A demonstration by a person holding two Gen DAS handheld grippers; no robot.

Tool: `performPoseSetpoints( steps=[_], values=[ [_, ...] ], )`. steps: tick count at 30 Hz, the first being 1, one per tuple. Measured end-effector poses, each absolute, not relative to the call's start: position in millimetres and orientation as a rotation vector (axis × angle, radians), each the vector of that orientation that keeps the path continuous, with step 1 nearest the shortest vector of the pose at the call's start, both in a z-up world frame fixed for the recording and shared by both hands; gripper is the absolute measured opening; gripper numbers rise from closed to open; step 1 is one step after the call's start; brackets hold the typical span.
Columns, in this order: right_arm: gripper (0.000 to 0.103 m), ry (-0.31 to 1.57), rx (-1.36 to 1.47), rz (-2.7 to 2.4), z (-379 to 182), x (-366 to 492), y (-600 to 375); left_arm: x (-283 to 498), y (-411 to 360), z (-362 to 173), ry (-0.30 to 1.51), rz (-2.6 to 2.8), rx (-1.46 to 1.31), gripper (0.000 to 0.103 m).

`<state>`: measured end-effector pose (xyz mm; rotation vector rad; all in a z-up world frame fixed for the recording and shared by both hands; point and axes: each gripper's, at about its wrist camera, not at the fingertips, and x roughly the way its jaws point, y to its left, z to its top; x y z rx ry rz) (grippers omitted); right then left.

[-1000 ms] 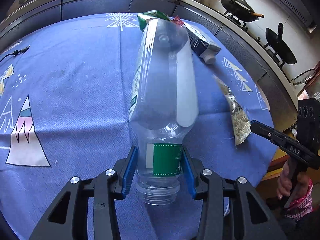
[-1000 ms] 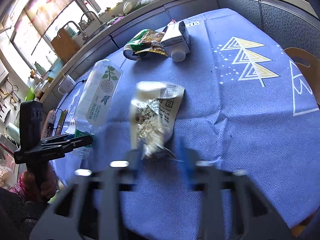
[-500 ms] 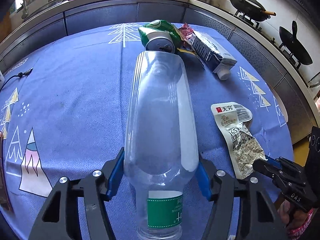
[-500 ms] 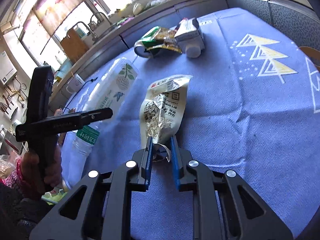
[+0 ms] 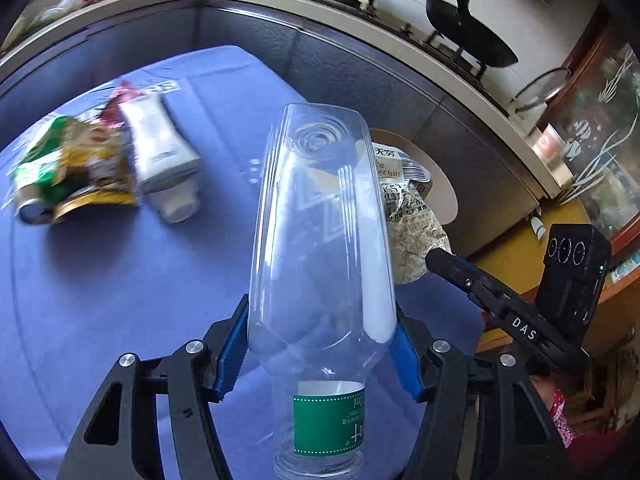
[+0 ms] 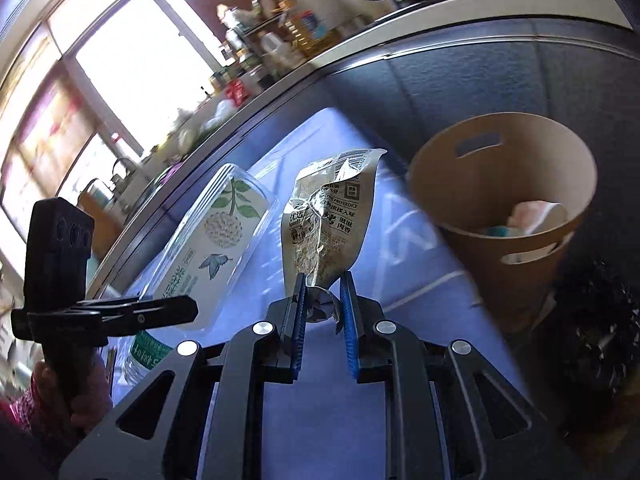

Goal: Collect trash
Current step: 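Carry the bottle and wrapper over the beige bin and open both tools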

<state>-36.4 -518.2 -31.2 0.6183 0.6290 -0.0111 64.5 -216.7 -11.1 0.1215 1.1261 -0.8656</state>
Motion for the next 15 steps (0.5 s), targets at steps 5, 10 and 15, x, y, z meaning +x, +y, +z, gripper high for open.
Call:
performPoseSetpoints(
  steps=[5, 10, 15],
  values=[
    [0.017, 0.602, 0.740, -0.188, -45.9, -43.9, -593.6, 93.4, -316.4, -26.7, 1.249, -0.984, 0.205, 0.063],
    [0.027, 0.581, 0.786, -0.290, -56.6, -44.0, -630.0, 107.5, -391.3, -40.7, 1.326, -1.037, 0.291, 0.066],
    [0.060, 0.523, 0.814, -0.342, -58.3, -45.5, -640.6, 111.7, -425.4, -43.2, 1.313, -1.019, 0.331, 0.085]
  ],
)
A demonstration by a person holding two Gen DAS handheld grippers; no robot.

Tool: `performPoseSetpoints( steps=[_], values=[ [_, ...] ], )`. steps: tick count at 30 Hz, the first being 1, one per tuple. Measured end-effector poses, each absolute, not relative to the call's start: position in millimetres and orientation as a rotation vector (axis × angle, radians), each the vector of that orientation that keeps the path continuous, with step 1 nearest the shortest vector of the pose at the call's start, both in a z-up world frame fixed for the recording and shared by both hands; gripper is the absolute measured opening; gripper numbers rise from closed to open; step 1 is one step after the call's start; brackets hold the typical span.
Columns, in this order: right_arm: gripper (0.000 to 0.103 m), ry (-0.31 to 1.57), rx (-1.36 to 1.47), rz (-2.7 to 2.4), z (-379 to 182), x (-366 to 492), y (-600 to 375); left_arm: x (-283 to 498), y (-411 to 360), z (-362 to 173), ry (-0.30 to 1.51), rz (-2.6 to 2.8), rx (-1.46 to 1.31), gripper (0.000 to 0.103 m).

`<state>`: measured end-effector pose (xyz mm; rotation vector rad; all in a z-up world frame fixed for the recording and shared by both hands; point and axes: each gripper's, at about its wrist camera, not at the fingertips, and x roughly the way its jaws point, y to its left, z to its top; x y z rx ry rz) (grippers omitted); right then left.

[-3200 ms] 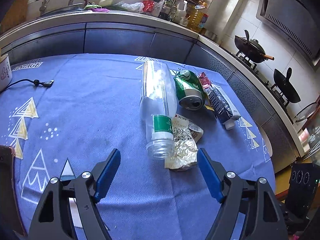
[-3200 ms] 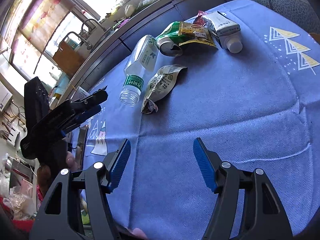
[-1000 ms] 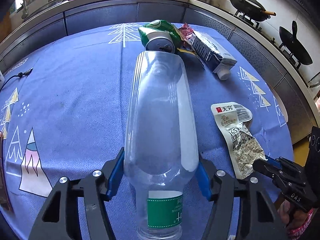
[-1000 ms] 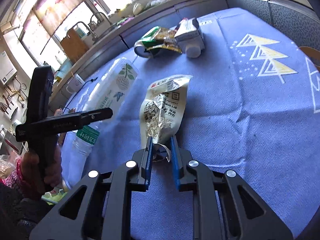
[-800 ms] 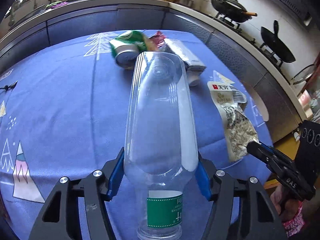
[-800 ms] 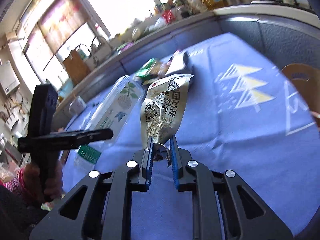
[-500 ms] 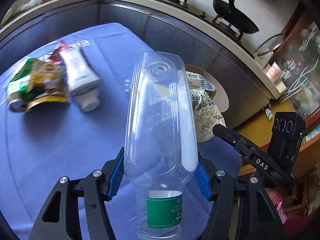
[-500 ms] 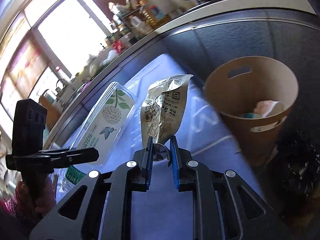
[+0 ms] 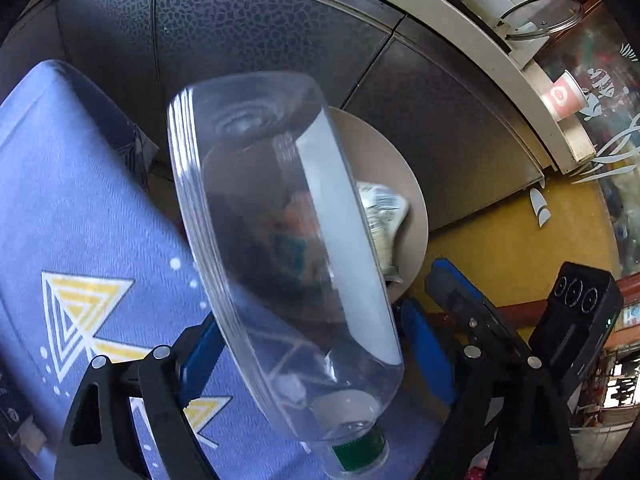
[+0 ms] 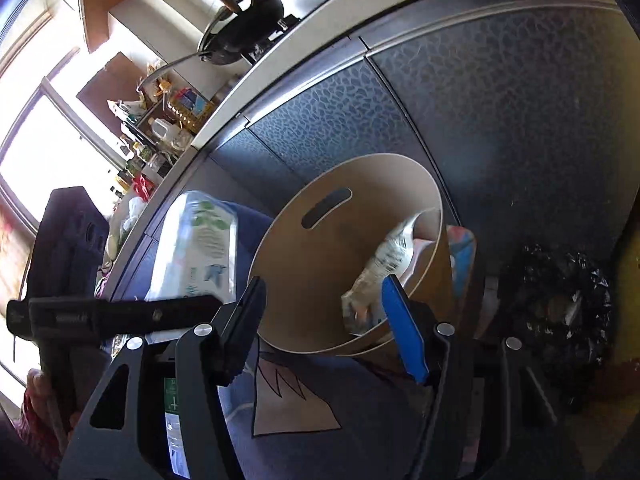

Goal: Collect trash
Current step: 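Carry the bottle and wrapper over the beige bin and open both tools, then move both tools back over the table toward the can and snack packets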

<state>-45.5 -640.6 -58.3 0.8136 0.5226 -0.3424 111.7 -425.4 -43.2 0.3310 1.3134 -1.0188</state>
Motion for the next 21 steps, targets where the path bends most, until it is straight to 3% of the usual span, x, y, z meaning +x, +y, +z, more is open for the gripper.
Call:
performPoseSetpoints(
  steps=[12, 21],
  values=[
    [0.059, 0.497, 0.772, -0.361, -51.9, -58.5, -604.8, 131.0, -392.4, -5.7, 1.230, -1.014, 0.128, 0.088],
    [0.058, 0.481, 0.627, -0.282, -21.8, -43.2, -547.5, 109.1, -244.4, 0.4, 1.087, -1.005, -0.002, 0.088]
  ],
)
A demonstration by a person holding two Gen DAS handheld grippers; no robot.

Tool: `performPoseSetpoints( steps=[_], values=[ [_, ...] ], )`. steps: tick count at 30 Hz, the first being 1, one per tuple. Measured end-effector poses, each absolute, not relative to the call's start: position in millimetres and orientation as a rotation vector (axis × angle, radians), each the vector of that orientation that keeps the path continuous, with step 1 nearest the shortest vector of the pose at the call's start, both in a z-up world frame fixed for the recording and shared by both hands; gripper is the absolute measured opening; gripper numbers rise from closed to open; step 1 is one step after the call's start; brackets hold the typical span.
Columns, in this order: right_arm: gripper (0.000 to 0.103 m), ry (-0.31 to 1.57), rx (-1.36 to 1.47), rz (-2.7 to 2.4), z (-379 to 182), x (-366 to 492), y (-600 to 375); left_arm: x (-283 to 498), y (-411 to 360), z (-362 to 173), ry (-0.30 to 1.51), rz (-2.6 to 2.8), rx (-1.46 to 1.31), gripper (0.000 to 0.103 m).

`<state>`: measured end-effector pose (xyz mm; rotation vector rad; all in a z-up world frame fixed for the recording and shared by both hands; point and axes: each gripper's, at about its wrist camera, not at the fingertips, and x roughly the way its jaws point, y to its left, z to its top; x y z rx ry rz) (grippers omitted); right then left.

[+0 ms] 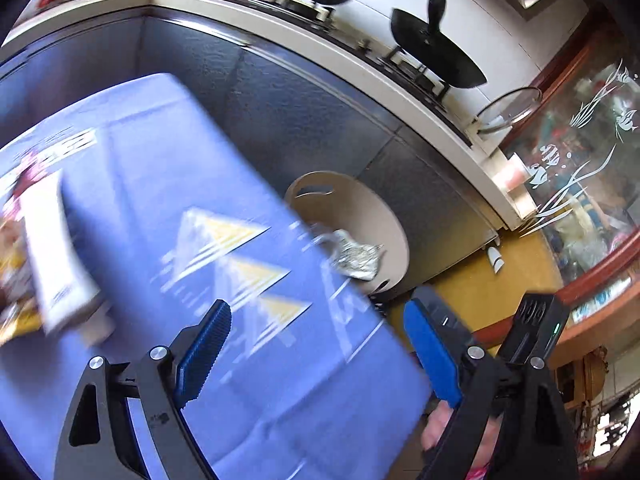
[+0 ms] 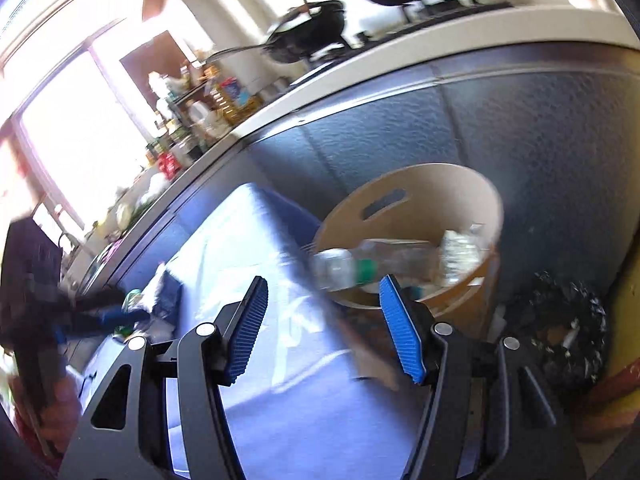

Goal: Collect trash
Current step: 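Move both tools back over the table toward the can and snack packets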

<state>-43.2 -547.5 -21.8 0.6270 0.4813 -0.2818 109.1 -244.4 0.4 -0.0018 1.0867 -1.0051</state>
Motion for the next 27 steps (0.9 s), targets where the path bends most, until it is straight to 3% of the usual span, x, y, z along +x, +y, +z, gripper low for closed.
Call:
performPoseSetpoints(
  steps=[6, 12, 20, 23, 27],
  values=[
    [0.058, 0.562, 0.595, -0.080, -11.1, 13.5, -494.2, 107.7, -110.1, -26.0, 1.072, -0.812, -0.058, 0.086],
    [0.058, 0.659, 0.638, 0.154, -2.6, 121.9, -443.5, 144.3, -3.1, -26.3, 1.037, -0.614, -0.236, 0.085],
    [0.058, 0.844, 0.603, 0.189, -21.7, 291.0, -406.0, 164.1, 52.0, -33.3, 1.010, -0.560, -0.405, 0.085],
    [0.057, 0.922, 0.645, 0.271, -38.8, 319.5, -390.1, 165.1, 64.6, -39.4, 1.010, -0.536, -0.404, 0.085],
    [0.048, 0.983, 0.577, 0.436, -38.9, 317.7, -342.5, 169.0, 82.6, -48.1, 1.021, -0.500, -0.428, 0.085]
  ],
)
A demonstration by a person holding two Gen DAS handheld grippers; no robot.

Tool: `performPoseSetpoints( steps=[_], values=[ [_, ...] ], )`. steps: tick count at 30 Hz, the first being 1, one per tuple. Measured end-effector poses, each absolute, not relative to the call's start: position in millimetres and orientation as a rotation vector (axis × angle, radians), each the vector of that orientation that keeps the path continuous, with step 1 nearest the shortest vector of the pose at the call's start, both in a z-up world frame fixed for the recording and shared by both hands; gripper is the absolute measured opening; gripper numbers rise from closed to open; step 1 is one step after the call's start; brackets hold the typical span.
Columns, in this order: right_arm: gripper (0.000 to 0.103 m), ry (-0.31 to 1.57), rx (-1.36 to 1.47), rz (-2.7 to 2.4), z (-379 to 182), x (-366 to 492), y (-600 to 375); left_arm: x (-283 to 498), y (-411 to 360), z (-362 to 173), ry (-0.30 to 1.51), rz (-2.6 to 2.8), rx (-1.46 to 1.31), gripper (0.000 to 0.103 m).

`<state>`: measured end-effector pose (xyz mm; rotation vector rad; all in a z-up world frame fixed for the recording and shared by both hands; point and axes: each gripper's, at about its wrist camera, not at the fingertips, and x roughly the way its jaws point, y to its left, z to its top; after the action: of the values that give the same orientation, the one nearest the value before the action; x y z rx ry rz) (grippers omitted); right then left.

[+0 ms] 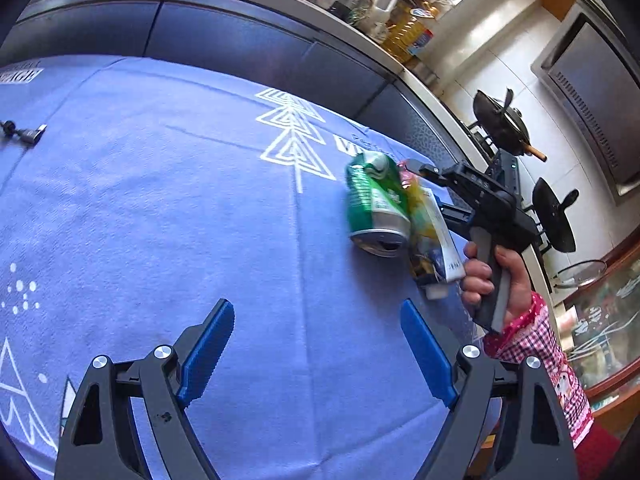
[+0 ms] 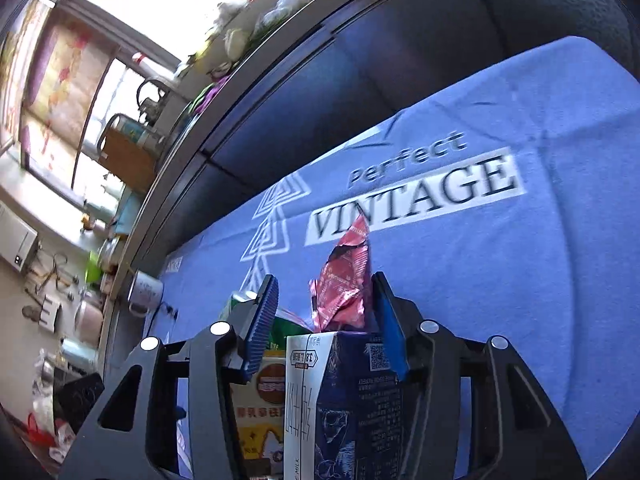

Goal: Collect trash
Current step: 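Move both tools back over the table toward the can and snack packets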

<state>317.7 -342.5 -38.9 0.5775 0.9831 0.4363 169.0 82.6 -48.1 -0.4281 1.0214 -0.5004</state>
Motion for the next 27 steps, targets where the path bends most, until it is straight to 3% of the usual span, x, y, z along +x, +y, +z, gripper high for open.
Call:
performPoseSetpoints(
  steps=[10, 17, 27],
  values=[
    [0.047, 1.029, 0.441, 0.701, -34.6, 231.2, -220.3, 157.7, 100.5, -55.2, 1.015, -0.440, -0.433, 0.085],
    [0.047, 0.850, 0.451, 0.549, -10.7, 169.9, -243.7, 130.5, 108.8, -55.2, 1.002, -0.259, -0.270, 0.085],
    [0.047, 0.806, 0.599, 0.427, -14.2, 123.0, -307.1, 117.3, 109.2, -56.0, 0.980, -0.177, -0.164, 0.085]
  ],
)
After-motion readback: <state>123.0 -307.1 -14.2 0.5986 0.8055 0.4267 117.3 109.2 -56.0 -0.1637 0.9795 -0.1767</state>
